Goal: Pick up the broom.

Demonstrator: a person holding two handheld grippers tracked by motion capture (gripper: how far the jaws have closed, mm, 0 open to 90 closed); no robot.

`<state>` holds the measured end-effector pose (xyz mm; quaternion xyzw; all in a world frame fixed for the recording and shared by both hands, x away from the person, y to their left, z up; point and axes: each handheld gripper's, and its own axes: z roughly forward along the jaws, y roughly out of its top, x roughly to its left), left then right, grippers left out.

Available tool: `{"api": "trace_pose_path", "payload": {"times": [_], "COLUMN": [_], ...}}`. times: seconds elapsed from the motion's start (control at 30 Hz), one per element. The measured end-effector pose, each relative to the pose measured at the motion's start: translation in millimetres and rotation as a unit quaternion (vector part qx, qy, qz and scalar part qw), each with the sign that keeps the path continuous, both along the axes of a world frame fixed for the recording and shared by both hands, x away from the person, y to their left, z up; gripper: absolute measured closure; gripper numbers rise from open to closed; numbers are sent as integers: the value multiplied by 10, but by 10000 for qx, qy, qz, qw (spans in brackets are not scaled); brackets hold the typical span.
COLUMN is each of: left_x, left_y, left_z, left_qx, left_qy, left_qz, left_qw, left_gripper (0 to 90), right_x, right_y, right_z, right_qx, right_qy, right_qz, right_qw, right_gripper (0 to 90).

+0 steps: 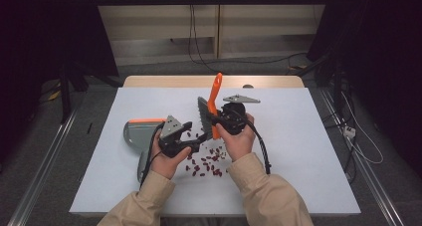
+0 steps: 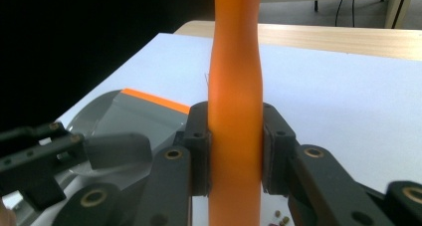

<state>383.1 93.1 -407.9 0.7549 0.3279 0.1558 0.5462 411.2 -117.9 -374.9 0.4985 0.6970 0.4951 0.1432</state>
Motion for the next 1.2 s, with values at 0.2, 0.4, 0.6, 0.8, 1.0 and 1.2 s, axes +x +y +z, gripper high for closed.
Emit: {"api": "trace_pose_path", "payload": {"times": [0.2,0.4,0.6,0.8,1.0,1.2], "left_x": [25,40,50,53,31,19], "left_y": [49,98,179,306,485,676], "left_z": [54,72,161,221,221,165], "left_qx": [-78,-141,-130,-185,-99,-78], "left_qy": [6,54,54,37,39,119], "left_qz": [-178,-220,-332,-388,-353,-303], "left_qw": [9998,9996,9994,9991,9993,9994], "left_gripper": [204,151,108,53,49,48], "right_x": [2,-6,-24,-34,-43,-69], "right_y": [-94,-188,-274,-367,-513,-603], "right_z": [21,49,83,112,127,134], "right_qx": [-36,-122,-170,-260,-246,-396], "right_qy": [11,34,64,80,177,179], "right_qz": [101,167,262,250,138,138], "right_qw": [9999,9998,9995,9993,9994,9990], "right_gripper": [713,713,713,713,713,713]}}
